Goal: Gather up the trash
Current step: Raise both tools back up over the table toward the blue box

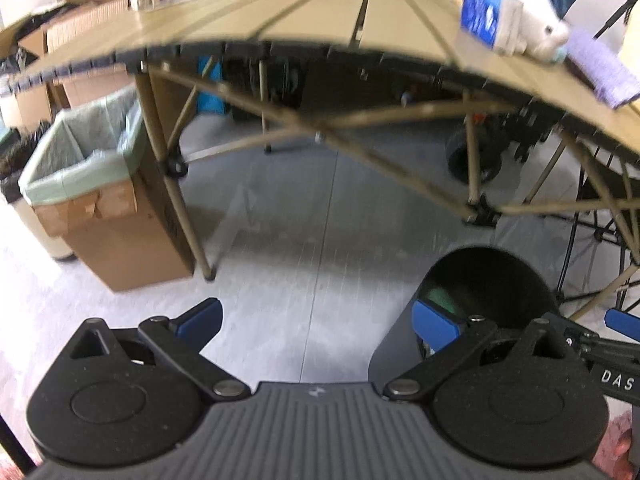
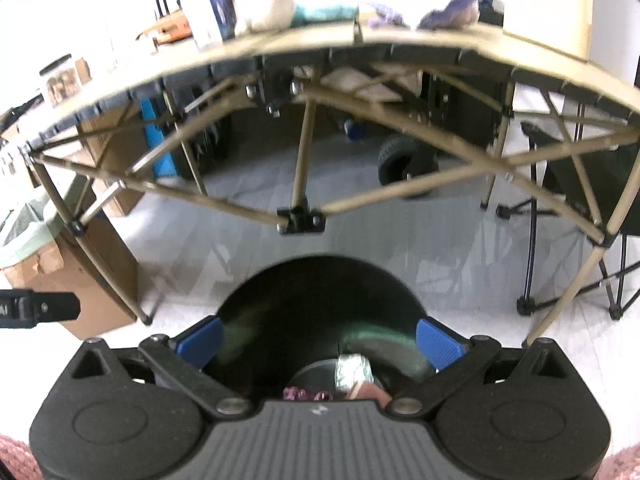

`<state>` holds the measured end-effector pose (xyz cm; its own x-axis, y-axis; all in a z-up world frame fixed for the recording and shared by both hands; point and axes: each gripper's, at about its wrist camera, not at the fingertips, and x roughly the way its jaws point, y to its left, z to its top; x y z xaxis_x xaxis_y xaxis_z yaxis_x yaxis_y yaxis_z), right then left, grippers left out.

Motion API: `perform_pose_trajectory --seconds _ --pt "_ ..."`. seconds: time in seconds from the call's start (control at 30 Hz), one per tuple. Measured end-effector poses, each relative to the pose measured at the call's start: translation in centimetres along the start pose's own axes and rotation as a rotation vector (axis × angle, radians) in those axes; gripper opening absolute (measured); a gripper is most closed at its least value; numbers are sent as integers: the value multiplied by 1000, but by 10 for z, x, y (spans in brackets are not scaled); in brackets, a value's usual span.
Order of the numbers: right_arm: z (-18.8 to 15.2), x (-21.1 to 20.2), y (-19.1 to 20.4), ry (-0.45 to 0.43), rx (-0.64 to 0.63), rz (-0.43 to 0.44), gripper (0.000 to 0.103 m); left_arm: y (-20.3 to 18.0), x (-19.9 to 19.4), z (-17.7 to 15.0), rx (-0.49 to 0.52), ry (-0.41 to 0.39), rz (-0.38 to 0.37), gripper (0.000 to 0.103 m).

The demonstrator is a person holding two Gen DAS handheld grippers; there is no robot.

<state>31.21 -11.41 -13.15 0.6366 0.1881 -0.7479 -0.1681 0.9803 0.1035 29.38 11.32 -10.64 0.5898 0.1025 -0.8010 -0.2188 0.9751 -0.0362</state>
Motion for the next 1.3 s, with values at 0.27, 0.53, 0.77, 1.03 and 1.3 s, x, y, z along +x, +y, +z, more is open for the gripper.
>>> perform_pose_trajectory --seconds 0.27,0.53,0.77,1.03,1.3 --pt "7 -32 1 -170 -64 -2 103 -17 -34 9 27 -166 -48 103" --pt "28 -73 -5 -404 -100 -16 103 -37 -73 33 40 -338 -80 103" --pt "61 -81 -17 -524 -101 -30 103 -53 -81 59 19 -388 -79 103" --pt "98 -71 -31 -594 -100 -14 103 -75 -71 93 27 -425 -92 103" --pt "125 -54 -45 -635 -97 -46 103 -107 -43 126 57 -420 -93 103"
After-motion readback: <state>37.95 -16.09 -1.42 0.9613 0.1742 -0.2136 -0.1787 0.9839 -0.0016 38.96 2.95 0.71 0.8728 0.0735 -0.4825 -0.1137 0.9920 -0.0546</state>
